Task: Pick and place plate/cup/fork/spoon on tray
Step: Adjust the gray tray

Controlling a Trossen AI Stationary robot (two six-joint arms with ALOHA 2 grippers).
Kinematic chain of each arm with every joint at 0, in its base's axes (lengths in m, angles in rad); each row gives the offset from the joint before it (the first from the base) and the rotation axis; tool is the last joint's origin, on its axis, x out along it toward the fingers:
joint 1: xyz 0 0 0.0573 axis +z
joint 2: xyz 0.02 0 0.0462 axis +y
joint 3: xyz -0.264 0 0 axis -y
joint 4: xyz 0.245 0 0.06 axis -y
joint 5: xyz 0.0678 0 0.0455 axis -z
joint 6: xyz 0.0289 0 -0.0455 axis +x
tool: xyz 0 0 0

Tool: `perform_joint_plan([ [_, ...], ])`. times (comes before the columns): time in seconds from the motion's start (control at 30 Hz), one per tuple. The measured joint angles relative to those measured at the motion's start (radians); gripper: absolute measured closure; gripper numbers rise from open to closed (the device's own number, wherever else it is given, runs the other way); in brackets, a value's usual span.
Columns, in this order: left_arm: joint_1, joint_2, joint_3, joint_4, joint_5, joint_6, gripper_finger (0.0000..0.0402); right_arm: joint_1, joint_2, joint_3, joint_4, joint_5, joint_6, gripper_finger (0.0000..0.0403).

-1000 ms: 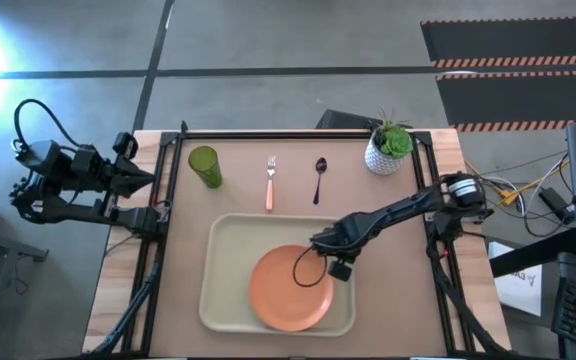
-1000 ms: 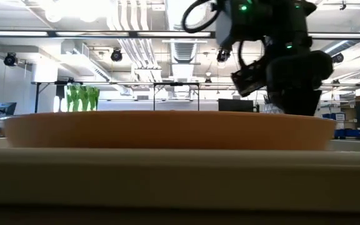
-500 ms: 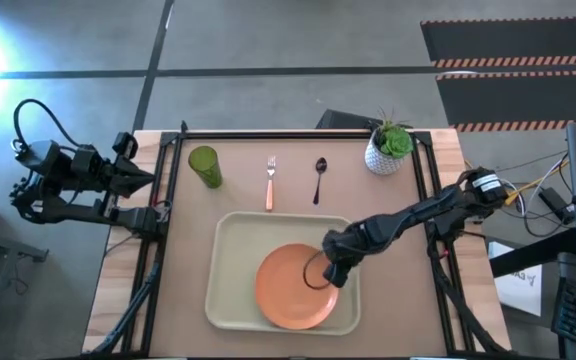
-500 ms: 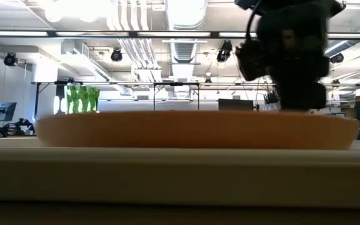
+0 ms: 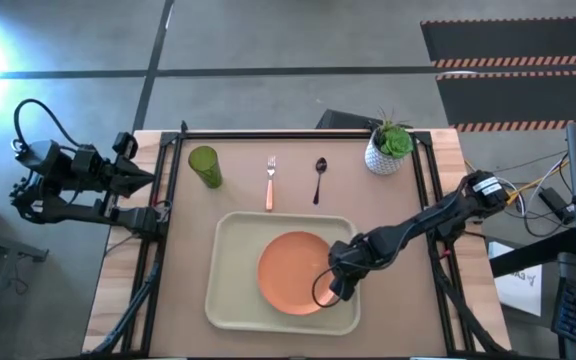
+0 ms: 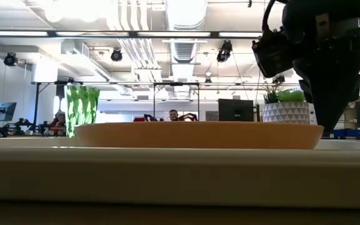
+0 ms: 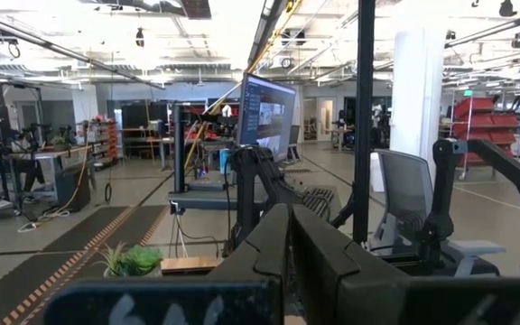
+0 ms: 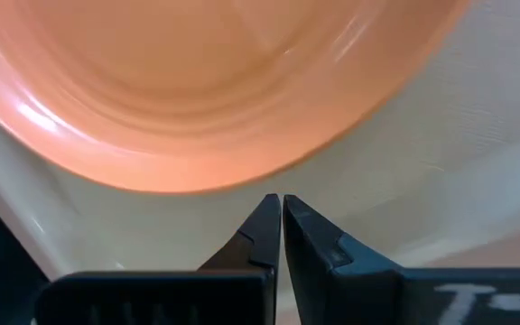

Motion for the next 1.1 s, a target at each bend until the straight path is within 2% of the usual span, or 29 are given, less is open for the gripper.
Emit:
perform_joint_plan([
  [0.5,0.000,0.000,0.000,0.000,0.000,0.000,0.0402,0.071,0.008,-0.001,0.019,-0.003,0.087,0.0394],
  [0.63,0.000,0.000,0.000,0.000,0.000,0.000,0.0402,0.084,0.008,-0.013,0.025,0.025,0.113,0.0394],
  [0.9,0.000,0.000,0.000,0.000,-0.001,0.000,0.0402,0.084,0.008,-0.070,0.190,0.075,0.148,0.0394],
  [1.1,0.000,0.000,0.000,0.001,-0.001,0.000,0.0402,0.118,0.008,-0.096,0.196,0.064,0.193,0.0394],
])
